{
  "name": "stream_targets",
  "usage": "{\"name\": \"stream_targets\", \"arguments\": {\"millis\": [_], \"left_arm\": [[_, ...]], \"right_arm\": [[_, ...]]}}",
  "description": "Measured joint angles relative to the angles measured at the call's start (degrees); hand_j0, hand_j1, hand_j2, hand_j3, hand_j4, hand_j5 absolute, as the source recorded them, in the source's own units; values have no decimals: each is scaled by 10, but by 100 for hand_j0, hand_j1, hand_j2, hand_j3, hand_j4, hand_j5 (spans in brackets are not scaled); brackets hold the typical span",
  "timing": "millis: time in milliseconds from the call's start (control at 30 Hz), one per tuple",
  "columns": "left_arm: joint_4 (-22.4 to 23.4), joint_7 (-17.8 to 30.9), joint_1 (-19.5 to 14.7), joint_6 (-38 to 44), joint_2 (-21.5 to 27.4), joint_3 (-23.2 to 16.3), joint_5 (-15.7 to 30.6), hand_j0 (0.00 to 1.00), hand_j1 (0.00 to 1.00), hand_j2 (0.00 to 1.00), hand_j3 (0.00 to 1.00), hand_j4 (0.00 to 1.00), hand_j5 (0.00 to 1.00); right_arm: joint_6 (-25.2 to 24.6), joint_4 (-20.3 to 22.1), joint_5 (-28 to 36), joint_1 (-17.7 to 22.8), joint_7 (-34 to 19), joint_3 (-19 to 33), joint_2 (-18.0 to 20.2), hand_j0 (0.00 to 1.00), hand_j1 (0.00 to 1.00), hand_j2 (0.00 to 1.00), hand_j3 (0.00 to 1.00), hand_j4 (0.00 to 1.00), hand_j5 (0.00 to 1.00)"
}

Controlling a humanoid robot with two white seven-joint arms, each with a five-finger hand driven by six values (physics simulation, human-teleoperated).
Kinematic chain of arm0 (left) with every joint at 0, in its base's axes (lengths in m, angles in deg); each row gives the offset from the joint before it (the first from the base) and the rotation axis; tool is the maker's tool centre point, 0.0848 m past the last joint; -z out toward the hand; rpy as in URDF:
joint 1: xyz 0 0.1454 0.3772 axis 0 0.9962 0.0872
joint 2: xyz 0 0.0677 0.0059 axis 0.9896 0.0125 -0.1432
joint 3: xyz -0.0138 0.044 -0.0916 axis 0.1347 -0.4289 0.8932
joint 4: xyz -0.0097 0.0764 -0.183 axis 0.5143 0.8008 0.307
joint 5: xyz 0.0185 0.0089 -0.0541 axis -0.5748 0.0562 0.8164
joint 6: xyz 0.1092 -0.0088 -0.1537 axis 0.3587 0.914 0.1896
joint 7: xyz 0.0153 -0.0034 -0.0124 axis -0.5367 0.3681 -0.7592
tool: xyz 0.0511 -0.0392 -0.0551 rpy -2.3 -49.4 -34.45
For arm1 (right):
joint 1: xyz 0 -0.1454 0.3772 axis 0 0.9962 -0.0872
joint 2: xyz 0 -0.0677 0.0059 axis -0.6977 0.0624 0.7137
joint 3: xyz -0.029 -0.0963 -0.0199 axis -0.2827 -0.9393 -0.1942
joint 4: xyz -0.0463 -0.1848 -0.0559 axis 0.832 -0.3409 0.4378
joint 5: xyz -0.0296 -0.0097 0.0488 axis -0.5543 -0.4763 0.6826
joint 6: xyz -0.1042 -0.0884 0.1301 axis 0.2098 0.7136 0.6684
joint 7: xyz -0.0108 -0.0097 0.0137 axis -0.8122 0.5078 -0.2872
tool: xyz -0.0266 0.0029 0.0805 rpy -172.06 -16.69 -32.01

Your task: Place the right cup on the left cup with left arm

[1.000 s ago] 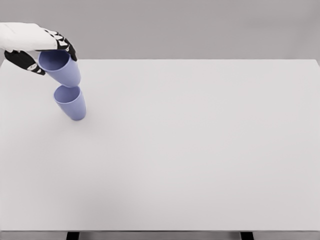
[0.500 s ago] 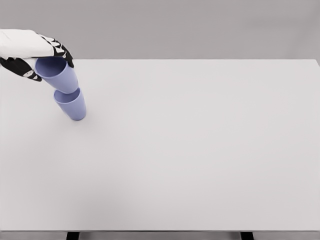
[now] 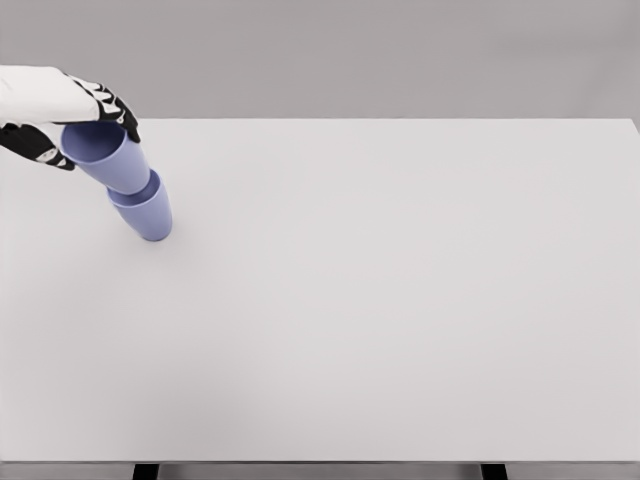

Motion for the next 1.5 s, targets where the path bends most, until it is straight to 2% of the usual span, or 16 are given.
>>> {"name": "stream_targets", "arguments": {"millis": [1500], "left_arm": [[25,0,10,6,-24,-13,-7,71,71,71,71,71,71]], "right_arm": [[0,0,0,0,0,0,0,100,100,100,100,100,100]]}}
